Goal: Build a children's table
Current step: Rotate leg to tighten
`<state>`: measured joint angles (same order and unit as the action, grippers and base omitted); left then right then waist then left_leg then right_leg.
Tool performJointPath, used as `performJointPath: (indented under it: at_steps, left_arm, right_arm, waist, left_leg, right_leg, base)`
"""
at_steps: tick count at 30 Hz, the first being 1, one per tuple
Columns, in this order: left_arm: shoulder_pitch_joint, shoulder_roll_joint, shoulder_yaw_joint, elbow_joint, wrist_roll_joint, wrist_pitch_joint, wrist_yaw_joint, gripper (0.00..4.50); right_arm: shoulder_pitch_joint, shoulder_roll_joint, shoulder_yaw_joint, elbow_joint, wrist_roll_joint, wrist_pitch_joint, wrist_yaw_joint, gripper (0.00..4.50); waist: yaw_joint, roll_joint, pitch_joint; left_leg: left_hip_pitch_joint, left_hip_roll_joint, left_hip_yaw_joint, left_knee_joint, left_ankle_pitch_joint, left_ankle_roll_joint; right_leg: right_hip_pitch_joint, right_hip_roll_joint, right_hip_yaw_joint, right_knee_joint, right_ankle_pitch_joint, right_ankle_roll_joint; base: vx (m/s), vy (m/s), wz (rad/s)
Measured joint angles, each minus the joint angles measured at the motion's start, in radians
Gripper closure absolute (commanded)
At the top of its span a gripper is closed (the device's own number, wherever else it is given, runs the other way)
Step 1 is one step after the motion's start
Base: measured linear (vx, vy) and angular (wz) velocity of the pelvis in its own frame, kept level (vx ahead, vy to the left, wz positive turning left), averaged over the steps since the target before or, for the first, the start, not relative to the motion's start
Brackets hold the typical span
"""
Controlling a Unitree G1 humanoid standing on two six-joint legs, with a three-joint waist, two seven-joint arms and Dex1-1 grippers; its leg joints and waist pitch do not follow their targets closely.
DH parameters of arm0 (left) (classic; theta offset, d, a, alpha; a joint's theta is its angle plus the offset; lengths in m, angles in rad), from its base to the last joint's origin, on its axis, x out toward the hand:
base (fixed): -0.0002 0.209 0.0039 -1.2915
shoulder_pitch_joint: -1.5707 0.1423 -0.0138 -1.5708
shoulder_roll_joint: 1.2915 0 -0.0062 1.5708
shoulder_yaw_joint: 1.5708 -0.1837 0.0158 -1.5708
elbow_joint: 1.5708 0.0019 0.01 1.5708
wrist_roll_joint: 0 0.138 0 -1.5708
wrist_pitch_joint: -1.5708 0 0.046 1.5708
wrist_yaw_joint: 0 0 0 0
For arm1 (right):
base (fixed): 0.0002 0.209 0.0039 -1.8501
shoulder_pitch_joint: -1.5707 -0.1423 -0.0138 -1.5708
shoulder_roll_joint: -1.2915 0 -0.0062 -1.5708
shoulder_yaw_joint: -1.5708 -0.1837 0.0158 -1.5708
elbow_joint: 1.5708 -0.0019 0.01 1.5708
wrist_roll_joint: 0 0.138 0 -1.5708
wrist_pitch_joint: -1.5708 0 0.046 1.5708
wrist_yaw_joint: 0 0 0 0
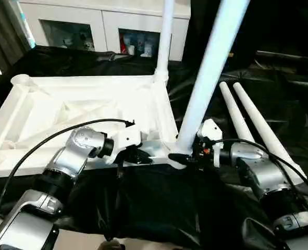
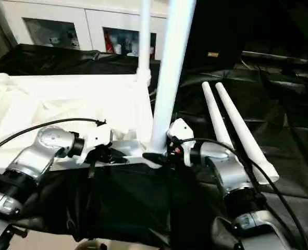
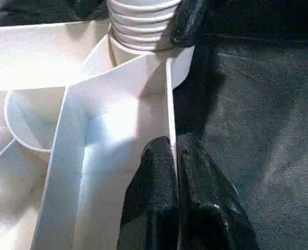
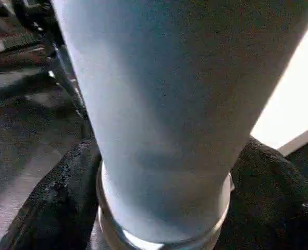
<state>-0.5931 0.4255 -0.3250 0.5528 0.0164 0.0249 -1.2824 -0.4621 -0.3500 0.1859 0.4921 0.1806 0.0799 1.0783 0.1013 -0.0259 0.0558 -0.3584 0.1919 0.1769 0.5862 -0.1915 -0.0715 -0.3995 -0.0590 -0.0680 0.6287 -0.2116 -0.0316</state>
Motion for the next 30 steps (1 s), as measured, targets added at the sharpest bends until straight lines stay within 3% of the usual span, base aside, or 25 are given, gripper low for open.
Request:
performJointPath:
  at_steps: [5, 6, 9, 14, 20, 25, 30]
  left_arm:
    - [0.008, 0.003, 0.0, -0.017, 0.0, 0.006, -0.006, 4.5]
    - [0.01, 0.004, 0.0, -0.02, 0.0, 0.009, -0.008, 4.5]
    - [0.013, 0.005, 0.0, -0.02, 0.0, 0.011, -0.011, 4.5]
    - [0.009, -0.008, 0.001, -0.004, 0.007, 0.012, 0.027, 4.5]
    - [-0.038, -0.084, 0.008, 0.076, 0.058, 0.037, 0.184, 4.5]
    - [-0.105, -0.205, 0.011, 0.174, 0.115, 0.093, 0.407, 4.5]
    - [-0.119, -0.249, 0.013, 0.198, 0.133, 0.115, 0.479, 4.5]
  right_arm:
    - [0.015, -0.002, 0.0, -0.022, 0.01, 0.02, 0.024, 1.2]
    - [0.027, -0.002, 0.0, -0.023, 0.01, 0.026, 0.023, 1.45]
    - [0.036, 0.004, 0.0, -0.026, 0.016, 0.032, 0.014, 1.65]
    - [0.042, 0.034, -0.01, -0.021, 0.006, 0.037, -0.06, 1.74]
    - [0.025, 0.146, -0.083, 0.058, -0.024, 0.033, -0.327, 1.75]
    - [-0.058, 0.293, -0.175, 0.179, -0.042, 0.04, -0.729, 1.76]
    - [-0.1, 0.34, -0.202, 0.259, -0.07, -0.012, -0.858, 1.76]
  waist:
    - [0.003, 0.0, 0.0]
    - [0.004, 0.0, 0.0]
    - [0.006, 0.0, 0.0]
    - [0.002, -0.001, 0.0]
    - [-0.009, -0.003, -0.002]
    - [-0.014, -0.003, -0.003]
    - [-0.013, 0.001, -0.008]
  left_leg:
    - [0.0, 0.0, 0.0, 0.0, 0.002, 0.003]
    - [-0.001, 0.0, 0.0, 0.0, 0.001, 0.003]
    - [0.0, 0.0, 0.0, 0.0, 0.001, 0.001]
    - [0.002, 0.0, 0.0, 0.001, 0.0, 0.0]
    - [0.01, 0.0, 0.0, 0.002, 0.001, -0.002]
    - [0.013, 0.0, -0.001, 0.001, 0.003, -0.004]
    - [0.015, -0.001, -0.001, 0.0, 0.003, -0.005]
  right_leg:
    - [0.0, 0.0, 0.0, 0.0, 0.0, 0.0]
    - [0.0, 0.0, 0.0, 0.0, 0.0, 0.0]
    - [0.0, 0.0, 0.0, 0.0, 0.0, 0.0]
    - [0.002, 0.0, 0.0, 0.001, 0.0, 0.0]
    - [0.01, 0.0, 0.001, 0.001, 0.001, 0.001]
    - [0.015, 0.0, 0.001, -0.001, -0.002, 0.005]
    - [0.017, 0.0, 0.002, -0.002, -0.001, 0.004]
  base:
    - [0.0, 0.0, 0.0]
    - [0.0, 0.0, 0.0]
    - [0.0, 0.0, 0.0]
    - [0.0, 0.0, 0.0]
    - [0.0, 0.0, 0.0]
    - [0.0, 0.0, 0.0]
    - [0.0, 0.0, 0.0]
